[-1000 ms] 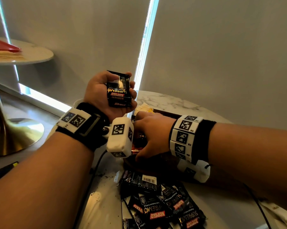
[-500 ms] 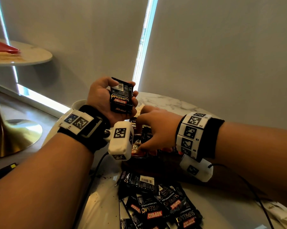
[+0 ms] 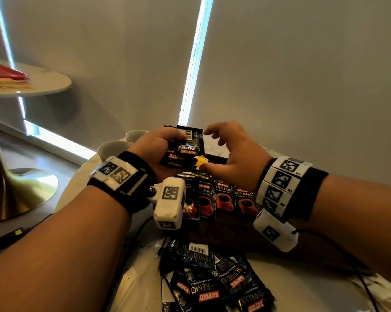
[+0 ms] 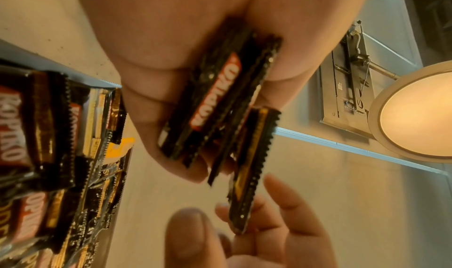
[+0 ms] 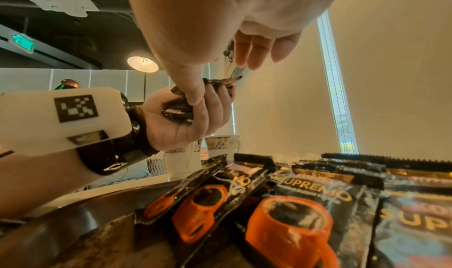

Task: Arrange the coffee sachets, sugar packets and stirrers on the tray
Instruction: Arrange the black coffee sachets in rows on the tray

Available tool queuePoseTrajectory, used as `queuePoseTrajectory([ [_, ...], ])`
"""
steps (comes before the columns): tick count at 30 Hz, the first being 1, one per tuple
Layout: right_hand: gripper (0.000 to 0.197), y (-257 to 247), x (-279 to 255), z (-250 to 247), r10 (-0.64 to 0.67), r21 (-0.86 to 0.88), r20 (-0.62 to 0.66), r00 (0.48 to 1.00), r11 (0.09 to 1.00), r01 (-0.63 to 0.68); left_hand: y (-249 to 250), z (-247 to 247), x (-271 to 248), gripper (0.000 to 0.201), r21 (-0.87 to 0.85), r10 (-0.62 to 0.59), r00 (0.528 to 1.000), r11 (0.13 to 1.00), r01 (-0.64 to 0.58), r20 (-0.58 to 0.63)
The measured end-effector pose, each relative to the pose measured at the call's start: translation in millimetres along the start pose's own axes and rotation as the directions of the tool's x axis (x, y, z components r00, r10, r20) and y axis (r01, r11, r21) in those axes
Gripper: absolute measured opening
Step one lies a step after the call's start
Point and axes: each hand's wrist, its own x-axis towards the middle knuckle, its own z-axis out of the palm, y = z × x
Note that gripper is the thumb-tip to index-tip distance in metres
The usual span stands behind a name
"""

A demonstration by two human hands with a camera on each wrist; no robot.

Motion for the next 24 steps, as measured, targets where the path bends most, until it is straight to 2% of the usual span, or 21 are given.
queuePoseTrajectory([
  [4,0.024,0.0,0.0,4.7,-0.093,-0.019,-0.011,0.996,0.995,0.093,-1.5,2.6,-1.4,0.028,0.066,-0.026,0.999,0.998,0.025,0.019],
  [7,0.012,3.9,0.9,9.0,-0.126,0.010,-0.083,0.989,0.992,0.128,-2.2,2.8,-0.6,0.028,0.099,-0.033,0.999,0.995,0.033,0.000],
  [11,0.011,5.8,2.1,7.7,-0.090,0.026,-0.172,0.981,0.995,0.096,-3.1,-0.8,3.9,0.029,0.145,-0.038,0.999,0.988,0.042,-0.033],
  [16,0.010,2.0,1.8,1.8,-0.066,0.023,-0.214,0.975,0.997,0.072,-3.7,-8.2,10.1,0.049,0.090,-0.069,0.997,0.993,0.072,-0.036],
  [19,0.013,1.6,2.9,-2.3,-0.047,0.042,-0.207,0.977,0.997,0.057,-3.5,-11.5,12.5,0.061,0.050,-0.030,0.999,0.998,0.031,-0.036],
  [21,0.014,3.1,3.9,-3.3,-0.027,0.050,-0.190,0.981,0.998,0.038,-3.0,-12.2,12.0,0.055,0.025,0.019,0.999,1.000,-0.018,-0.031],
  [24,0.014,4.7,4.7,-2.4,0.008,0.063,-0.176,0.984,0.998,0.003,-2.7,-11.9,10.8,0.054,0.033,0.056,0.995,0.998,-0.059,0.078],
])
